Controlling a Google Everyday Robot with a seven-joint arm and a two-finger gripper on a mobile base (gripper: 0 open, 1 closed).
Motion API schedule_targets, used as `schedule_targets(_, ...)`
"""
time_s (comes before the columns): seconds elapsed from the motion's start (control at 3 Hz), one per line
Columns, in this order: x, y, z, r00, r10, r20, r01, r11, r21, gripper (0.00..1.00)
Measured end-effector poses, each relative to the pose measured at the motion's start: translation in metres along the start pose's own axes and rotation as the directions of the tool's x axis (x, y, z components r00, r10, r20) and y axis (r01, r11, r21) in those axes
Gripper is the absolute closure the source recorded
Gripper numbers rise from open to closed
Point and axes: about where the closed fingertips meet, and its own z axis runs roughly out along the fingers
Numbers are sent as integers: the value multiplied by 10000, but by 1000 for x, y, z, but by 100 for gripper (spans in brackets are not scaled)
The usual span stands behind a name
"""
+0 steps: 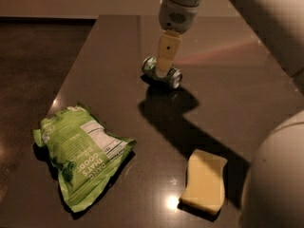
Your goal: Place green can upright
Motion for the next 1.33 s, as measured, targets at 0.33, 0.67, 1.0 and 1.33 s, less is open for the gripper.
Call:
schedule_targets(0.33, -17, -12, 41, 9848, 1685, -411, -1694, 9853, -204, 0)
schedule_targets(0.67, -23, -19, 64, 9599, 2721, -671, -2744, 9612, -279, 0)
schedule_targets(1.0, -23, -24, 82, 9336, 3463, -925, -3507, 9358, -362, 0)
schedule_targets(1.33, -22, -27, 93, 9165, 3852, -1077, -3911, 9195, -399, 13)
